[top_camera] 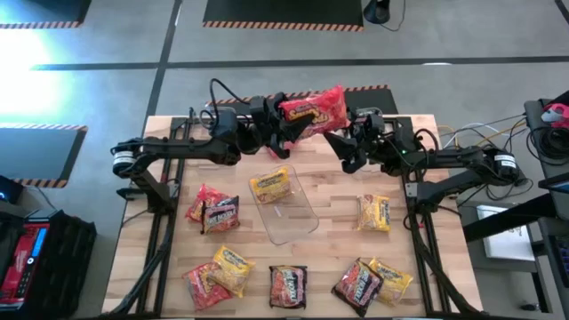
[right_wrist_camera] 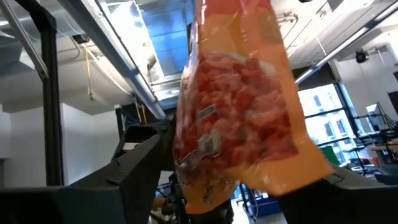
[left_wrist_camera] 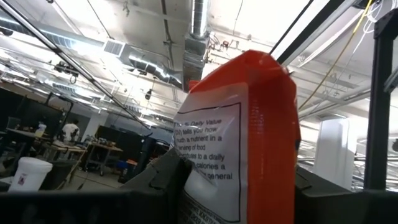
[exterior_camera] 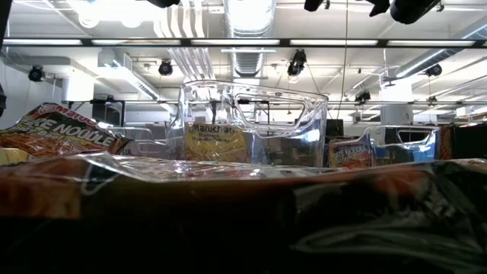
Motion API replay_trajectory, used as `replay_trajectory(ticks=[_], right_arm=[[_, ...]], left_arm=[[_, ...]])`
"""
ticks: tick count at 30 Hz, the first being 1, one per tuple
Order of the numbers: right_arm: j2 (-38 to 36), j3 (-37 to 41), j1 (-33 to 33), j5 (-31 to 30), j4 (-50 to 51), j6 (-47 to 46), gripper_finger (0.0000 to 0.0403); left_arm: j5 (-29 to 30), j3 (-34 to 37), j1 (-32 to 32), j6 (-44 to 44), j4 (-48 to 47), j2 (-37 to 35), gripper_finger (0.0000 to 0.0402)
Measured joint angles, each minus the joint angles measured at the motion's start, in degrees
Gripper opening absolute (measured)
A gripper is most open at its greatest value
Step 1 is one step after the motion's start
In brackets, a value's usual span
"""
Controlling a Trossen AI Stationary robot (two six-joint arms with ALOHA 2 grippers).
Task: Sort Maruchan noodles
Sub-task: Put the orange noodle pack into the top left transparent bin
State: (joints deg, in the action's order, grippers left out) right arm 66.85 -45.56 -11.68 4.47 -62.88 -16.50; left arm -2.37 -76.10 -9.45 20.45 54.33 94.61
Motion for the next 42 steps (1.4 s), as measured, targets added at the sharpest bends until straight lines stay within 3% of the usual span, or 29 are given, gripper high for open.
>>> replay_trajectory(ticks=[8, 18, 35, 42], right_arm=[[-1.3, -0.1, -0.1, -1.2, 1.2, 0.8, 0.0267], [-1.5, -0.2, -0.1, -1.6, 2.8, -0.3, 0.0250], [-1.5, -0.2, -0.1, -1.2, 2.8, 1.4, 0.0127], [-1.8, 0.0, -0.1, -1.5, 3.0, 2.9, 0.0101]], left_arm=[[-2.1, -0.9, 0.0, 0.1, -1.2, 0.0, 0.0130], [-1.8, -0.9, -0.1, 0.8, -3.4, 0.3, 0.0130], [-1.6, -1.0, -0.2, 1.1, -4.5, 0.3, 0.0145], [-1.7, -1.1, -0.7, 2.1, -6.4, 0.2, 0.0147]])
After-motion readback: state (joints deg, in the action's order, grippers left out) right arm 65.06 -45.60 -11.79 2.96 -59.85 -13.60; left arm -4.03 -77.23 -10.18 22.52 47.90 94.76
